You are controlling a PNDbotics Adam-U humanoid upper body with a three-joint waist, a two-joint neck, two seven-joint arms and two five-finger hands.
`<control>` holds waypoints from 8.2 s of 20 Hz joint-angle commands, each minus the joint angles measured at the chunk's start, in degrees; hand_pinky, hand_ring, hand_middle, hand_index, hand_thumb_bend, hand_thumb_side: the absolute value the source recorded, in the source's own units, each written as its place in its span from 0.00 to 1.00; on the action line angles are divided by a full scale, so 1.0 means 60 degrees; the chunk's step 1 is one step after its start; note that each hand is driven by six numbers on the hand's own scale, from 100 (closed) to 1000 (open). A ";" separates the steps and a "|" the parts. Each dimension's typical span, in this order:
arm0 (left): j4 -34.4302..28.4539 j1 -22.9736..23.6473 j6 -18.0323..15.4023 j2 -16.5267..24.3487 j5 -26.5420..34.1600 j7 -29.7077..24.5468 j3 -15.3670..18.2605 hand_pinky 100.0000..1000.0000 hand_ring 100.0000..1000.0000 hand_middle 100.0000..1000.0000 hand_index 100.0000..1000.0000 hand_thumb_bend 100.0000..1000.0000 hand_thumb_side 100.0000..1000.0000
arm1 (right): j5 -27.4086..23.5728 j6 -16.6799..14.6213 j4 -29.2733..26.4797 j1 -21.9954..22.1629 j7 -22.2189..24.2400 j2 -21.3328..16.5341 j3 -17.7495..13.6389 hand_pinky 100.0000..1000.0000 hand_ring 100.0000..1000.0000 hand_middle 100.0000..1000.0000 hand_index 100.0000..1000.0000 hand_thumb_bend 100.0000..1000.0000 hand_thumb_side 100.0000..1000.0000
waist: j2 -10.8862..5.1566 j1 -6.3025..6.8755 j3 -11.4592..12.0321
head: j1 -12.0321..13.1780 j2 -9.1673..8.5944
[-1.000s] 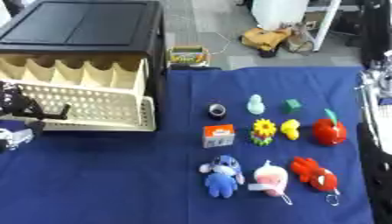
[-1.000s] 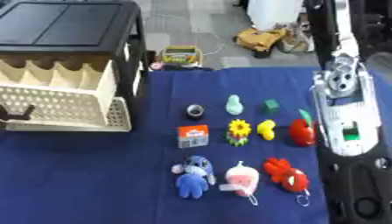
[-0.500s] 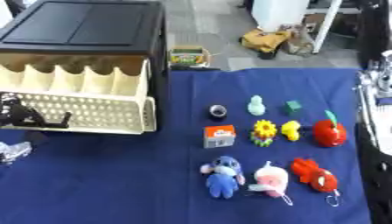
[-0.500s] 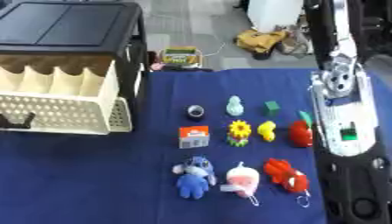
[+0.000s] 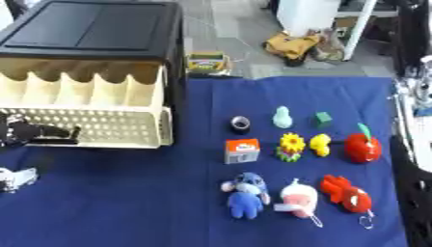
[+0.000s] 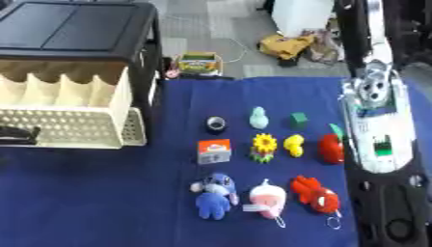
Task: Pick up objects from table and place into drawer.
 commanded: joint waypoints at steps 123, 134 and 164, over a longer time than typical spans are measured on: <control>-0.2307 0.1848 0.1489 -0.3901 0.8756 0.2497 0.2974 0.00 0.00 0.00 0.67 0.08 1.00 | 0.4477 -0.3580 0.7798 -0.1417 0.4733 -0.2569 0.3022 0.70 0.77 0.66 0.90 0.63 0.73 | -0.0676 -0.0144 -0.2238 | 0.0920 0.1020; -0.2307 0.1857 0.1532 -0.3989 0.8545 0.2440 0.2948 0.00 0.00 0.00 0.67 0.08 1.00 | 0.4994 -0.3659 0.8503 -0.1656 0.4323 -0.2208 0.3379 0.69 0.76 0.64 0.87 0.61 0.74 | -0.0541 -0.0057 -0.2465 | 0.1129 0.0863; -0.2307 0.1831 0.1582 -0.4116 0.8362 0.2317 0.2874 0.00 0.00 0.00 0.66 0.07 1.00 | 0.5444 -0.3570 0.8504 -0.2197 0.3272 -0.2214 0.3369 0.70 0.76 0.66 0.87 0.63 0.81 | -0.0492 0.0027 -0.2545 | 0.1156 0.0619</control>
